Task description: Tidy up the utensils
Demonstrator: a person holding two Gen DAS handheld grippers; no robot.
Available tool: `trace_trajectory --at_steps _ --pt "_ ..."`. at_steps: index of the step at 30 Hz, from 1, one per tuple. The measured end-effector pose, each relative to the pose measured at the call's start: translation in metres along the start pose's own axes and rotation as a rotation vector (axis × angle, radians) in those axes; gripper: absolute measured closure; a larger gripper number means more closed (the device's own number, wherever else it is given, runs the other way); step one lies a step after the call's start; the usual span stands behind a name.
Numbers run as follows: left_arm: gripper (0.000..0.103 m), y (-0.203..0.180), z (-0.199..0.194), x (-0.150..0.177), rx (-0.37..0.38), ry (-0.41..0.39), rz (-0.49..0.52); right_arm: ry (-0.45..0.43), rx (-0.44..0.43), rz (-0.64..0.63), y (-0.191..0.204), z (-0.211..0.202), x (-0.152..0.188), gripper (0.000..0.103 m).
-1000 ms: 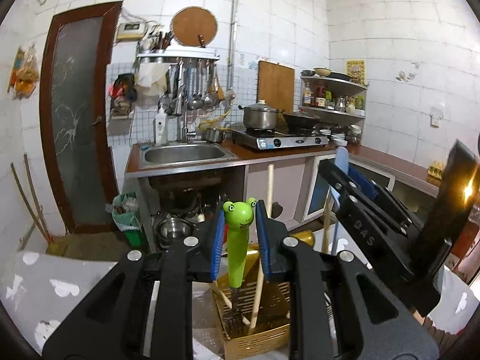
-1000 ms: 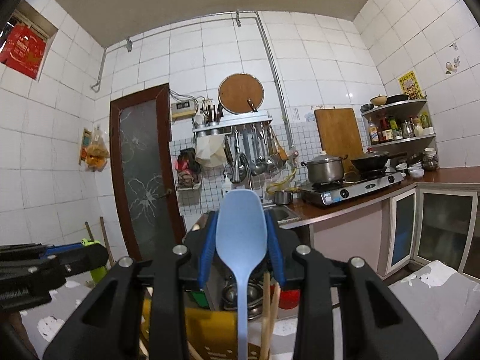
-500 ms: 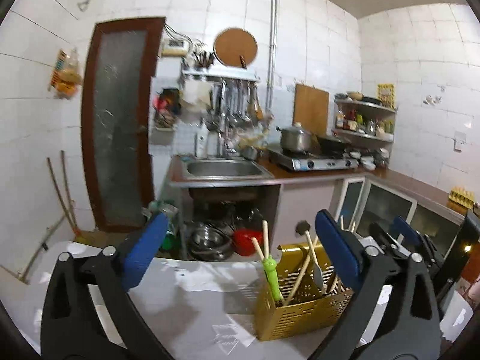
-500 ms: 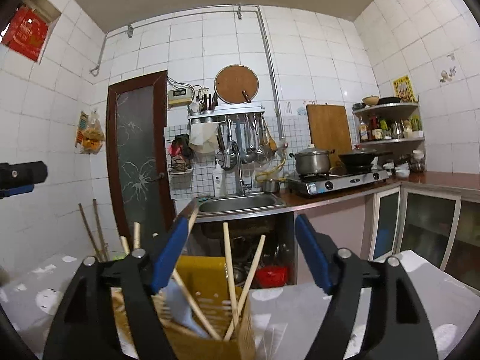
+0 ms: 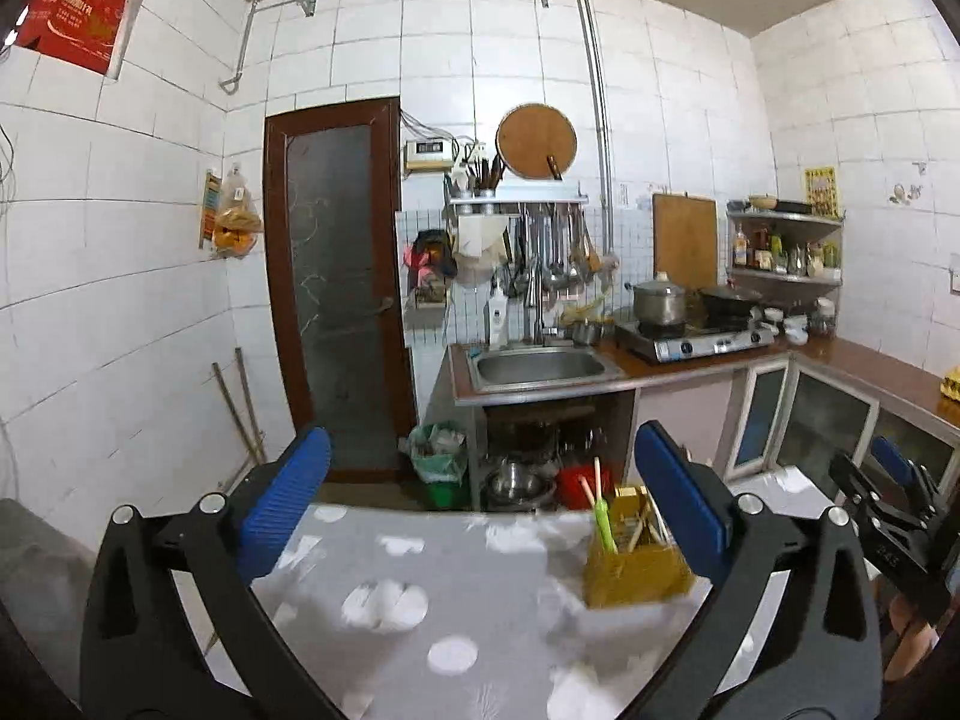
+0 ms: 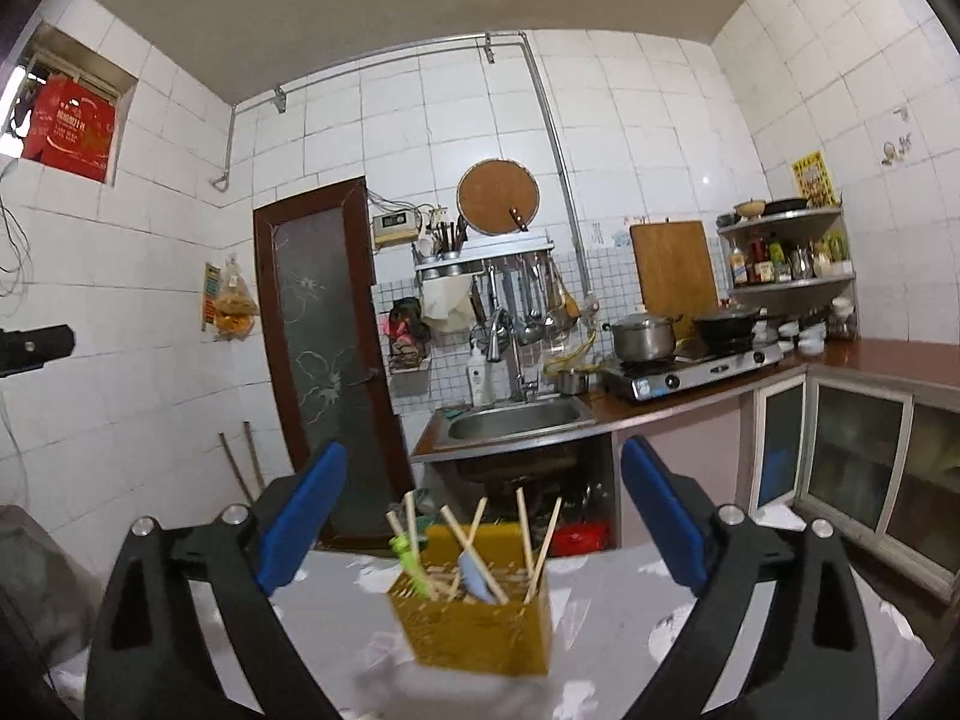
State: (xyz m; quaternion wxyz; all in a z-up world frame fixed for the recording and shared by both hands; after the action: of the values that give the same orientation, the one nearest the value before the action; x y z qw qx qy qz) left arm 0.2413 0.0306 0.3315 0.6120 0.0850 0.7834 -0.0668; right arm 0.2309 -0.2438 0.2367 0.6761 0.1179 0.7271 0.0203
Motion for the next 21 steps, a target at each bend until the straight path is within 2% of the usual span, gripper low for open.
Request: trace_trajectory --at_steps 5,7,10,17,21 --pt "0.005 -0.004 -0.040 0.025 -0.033 0.053 -0.007 0.056 -0.013 -0.024 0.004 -0.037 0.010 0.009" --pt "0.005 -0.004 -0.048 0.047 -0.022 0.072 -0.042 0.075 -0.017 -0.034 0.001 -0.049 0.021 0.008" --pt "0.005 0.000 -0.049 0.100 -0.036 0.104 -0.095 0.115 -0.012 -0.040 -0.007 -0.066 0.046 0.007" --pt "0.005 -0.007 -0.013 0.206 -0.053 0.111 -0.160 0.199 0.087 -0.063 -0.027 -0.063 0.120 0.006" --pt "0.005 -0.014 0.028 0.253 -0.074 0.175 -0.175 0.220 0.119 -0.123 -0.021 -0.054 0.152 0.006"
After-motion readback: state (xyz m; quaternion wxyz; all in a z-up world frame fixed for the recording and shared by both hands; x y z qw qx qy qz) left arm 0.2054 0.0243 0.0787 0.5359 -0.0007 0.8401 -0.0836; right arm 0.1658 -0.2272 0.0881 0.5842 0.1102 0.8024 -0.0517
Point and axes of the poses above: each gripper's, at about its wrist camera, not at the fingertips, and z roughly the way its jaws point, y to its left, x to its underside, the point moved 6 cm from there along z, roughly the way its jaws point, and after that the axes turned 11 degrees about x, right-handed, at the moved point
